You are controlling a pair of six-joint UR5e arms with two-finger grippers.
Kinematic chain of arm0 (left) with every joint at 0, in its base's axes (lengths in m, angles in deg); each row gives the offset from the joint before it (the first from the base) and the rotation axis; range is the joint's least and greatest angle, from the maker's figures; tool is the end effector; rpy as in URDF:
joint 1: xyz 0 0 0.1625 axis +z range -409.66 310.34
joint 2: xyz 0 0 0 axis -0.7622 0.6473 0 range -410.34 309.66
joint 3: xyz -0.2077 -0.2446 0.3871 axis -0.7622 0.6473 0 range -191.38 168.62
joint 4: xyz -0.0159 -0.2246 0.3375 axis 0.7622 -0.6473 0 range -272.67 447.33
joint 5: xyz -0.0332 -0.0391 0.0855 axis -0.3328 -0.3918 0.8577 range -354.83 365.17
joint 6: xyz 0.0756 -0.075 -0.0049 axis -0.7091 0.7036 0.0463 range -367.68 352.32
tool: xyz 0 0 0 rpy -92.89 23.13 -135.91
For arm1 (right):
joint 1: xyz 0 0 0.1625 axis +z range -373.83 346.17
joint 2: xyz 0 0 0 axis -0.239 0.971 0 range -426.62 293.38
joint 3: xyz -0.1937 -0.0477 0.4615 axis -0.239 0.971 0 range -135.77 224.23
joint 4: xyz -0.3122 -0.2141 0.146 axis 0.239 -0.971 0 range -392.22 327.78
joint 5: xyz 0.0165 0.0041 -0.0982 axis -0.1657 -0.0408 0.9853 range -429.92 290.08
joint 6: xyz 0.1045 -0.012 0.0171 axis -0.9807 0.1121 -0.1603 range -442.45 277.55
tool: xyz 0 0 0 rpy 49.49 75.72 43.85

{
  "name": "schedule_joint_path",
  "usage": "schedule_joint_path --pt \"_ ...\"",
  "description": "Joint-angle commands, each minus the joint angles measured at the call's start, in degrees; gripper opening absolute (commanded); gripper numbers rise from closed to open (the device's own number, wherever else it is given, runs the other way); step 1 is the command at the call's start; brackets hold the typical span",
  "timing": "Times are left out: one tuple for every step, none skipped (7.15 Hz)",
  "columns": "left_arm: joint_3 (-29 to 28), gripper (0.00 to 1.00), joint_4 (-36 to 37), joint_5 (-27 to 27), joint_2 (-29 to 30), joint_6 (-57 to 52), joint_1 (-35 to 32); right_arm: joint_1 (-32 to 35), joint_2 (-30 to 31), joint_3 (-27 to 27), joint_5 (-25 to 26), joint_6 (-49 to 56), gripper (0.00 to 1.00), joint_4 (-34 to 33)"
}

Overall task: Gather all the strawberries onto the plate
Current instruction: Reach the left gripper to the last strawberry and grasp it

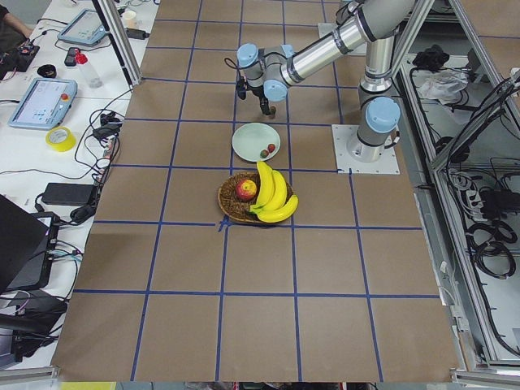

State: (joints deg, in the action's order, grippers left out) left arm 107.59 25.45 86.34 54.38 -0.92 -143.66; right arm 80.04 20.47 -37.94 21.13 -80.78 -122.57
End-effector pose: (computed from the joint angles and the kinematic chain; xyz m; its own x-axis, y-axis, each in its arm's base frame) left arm -0.1822 -0.4610 0.2558 -0.9897 -0.0855 0.1152 -0.0496 0.9575 0.2843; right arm 0.1659 -0.5063 0.6006 -0.9953 -0.0947 0.0211 -0.0962 0.9912 -0.0914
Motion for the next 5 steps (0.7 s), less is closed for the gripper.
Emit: schedule_joint_path --pt "1.8 0.26 -0.1 0.1 0.0 0.0 -0.1 0.0 0.0 0.0 0.0 0.0 1.0 0.0" --pt "2.0 0.0 -0.1 -0.1 0.0 0.1 -0.1 0.0 0.0 0.0 0.0 0.0 1.0 0.0" --pt "1.9 0.0 0.0 -0.6 0.0 -0.1 -0.1 0.0 0.0 0.0 0.0 0.0 1.0 0.1" --pt "1.4 0.0 0.0 -0.7 -0.1 0.1 -0.1 0.0 0.0 0.0 0.0 0.0 1.0 0.1" --pt "0.2 0.0 0.5 -0.2 -0.8 0.0 0.0 0.0 0.0 0.0 0.0 0.0 1.0 0.0"
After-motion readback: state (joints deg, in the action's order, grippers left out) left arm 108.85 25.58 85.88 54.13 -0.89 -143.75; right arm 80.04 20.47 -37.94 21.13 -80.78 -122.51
